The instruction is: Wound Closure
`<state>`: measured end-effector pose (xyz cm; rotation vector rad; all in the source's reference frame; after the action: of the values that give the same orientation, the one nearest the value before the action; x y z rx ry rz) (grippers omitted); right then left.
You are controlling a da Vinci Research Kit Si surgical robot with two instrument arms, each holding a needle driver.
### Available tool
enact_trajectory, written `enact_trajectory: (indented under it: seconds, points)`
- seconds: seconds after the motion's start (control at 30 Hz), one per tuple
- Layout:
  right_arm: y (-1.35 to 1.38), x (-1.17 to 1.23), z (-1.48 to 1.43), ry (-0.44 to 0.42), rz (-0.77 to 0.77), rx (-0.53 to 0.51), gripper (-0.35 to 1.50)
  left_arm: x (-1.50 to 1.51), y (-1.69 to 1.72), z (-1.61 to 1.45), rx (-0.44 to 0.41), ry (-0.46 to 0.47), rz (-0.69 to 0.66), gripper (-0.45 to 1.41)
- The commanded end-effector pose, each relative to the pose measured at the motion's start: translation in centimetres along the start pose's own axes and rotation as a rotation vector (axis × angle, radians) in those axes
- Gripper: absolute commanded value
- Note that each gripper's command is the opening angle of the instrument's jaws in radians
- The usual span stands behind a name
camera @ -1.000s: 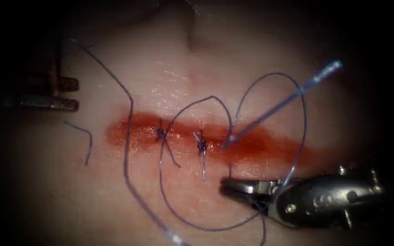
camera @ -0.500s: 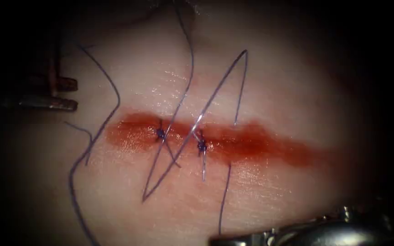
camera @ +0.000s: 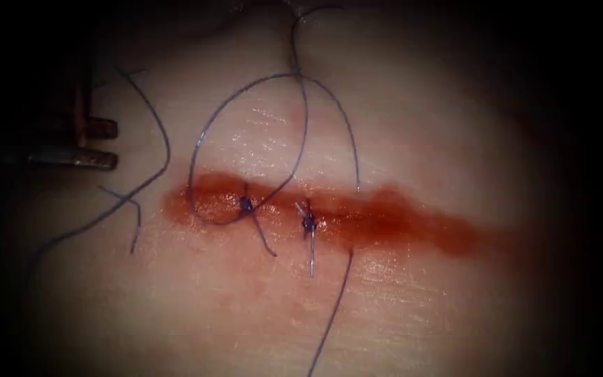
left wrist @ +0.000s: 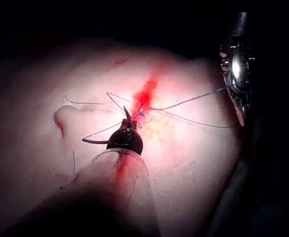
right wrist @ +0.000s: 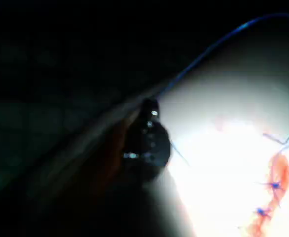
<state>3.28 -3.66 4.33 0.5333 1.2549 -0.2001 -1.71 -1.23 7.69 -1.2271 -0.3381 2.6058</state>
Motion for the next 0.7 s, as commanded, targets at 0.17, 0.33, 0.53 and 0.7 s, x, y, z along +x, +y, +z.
enact_trajectory:
  seconds: [0.17, 0.33, 0.53, 0.7]
  points:
    - [0.16, 0.07, -0.28, 0.065, -0.006, -0.162, 0.88, -0.03, 0.04, 0.08, -0.003, 0.0, -0.002, -0.45]
    - [0.27, -0.14, -1.01, 0.046, 0.005, -0.301, 1.01, -0.04, 0.04, 0.08, -0.002, 0.0, -0.002, -0.45]
    - [0.55, -0.57, -1.34, -0.062, -0.04, -0.505, 1.04, -0.04, 0.03, 0.09, -0.001, -0.001, -0.002, -0.45]
    - [0.72, -1.03, -1.06, -0.165, -0.107, -0.586, 0.98, -0.05, 0.03, 0.09, 0.0, -0.001, -0.002, -0.45]
